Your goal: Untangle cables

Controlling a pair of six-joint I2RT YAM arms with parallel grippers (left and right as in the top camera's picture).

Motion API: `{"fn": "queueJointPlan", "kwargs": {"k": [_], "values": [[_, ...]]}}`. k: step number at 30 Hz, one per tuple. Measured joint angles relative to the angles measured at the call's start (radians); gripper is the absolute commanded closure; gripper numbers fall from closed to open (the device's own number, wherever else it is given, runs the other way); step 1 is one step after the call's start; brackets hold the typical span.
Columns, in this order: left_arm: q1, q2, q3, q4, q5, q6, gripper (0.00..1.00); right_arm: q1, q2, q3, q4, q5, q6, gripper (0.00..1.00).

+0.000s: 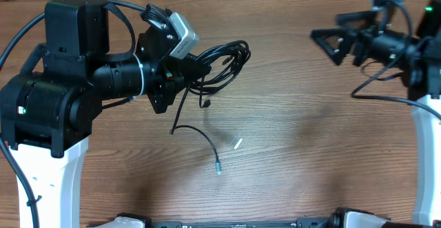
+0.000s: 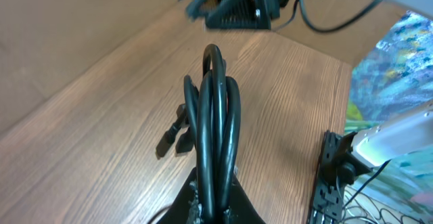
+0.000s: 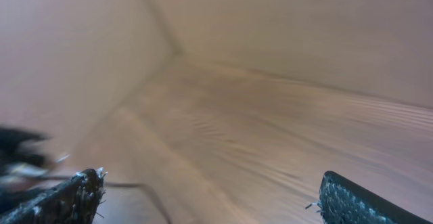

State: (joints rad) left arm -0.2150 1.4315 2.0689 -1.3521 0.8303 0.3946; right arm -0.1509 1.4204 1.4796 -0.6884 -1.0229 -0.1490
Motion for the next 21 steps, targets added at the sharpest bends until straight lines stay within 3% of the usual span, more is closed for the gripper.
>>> {"fn": "queueJointPlan", "kwargs": {"k": [3, 6, 9, 12, 15, 21], "values": [[0.0, 0.0, 0.0, 0.035, 0.031, 0.0, 0.96, 0.099, 0.0, 0.0, 0.01, -0.045, 0.011, 0.09], [0.0, 0.0, 0.0, 0.072, 0.068, -0.01, 0.96, 0.198, 0.0, 0.0, 0.058, -0.07, -0.006, 0.27], [0.0, 0.0, 0.0, 0.092, 0.084, -0.048, 0.96, 0.28, 0.0, 0.001, 0.131, -0.09, -0.047, 0.38], [0.0, 0.0, 0.0, 0.096, 0.087, -0.089, 0.96, 0.306, 0.0, 0.001, 0.22, -0.099, -0.064, 0.38], [0.0, 0.0, 0.0, 0.096, 0.082, -0.123, 0.96, 0.308, 0.0, 0.001, 0.277, -0.113, -0.062, 0.3], [0.0, 0.0, 0.0, 0.097, 0.071, -0.156, 0.95, 0.308, 0.0, 0.001, 0.302, -0.152, -0.061, 0.23]]}}
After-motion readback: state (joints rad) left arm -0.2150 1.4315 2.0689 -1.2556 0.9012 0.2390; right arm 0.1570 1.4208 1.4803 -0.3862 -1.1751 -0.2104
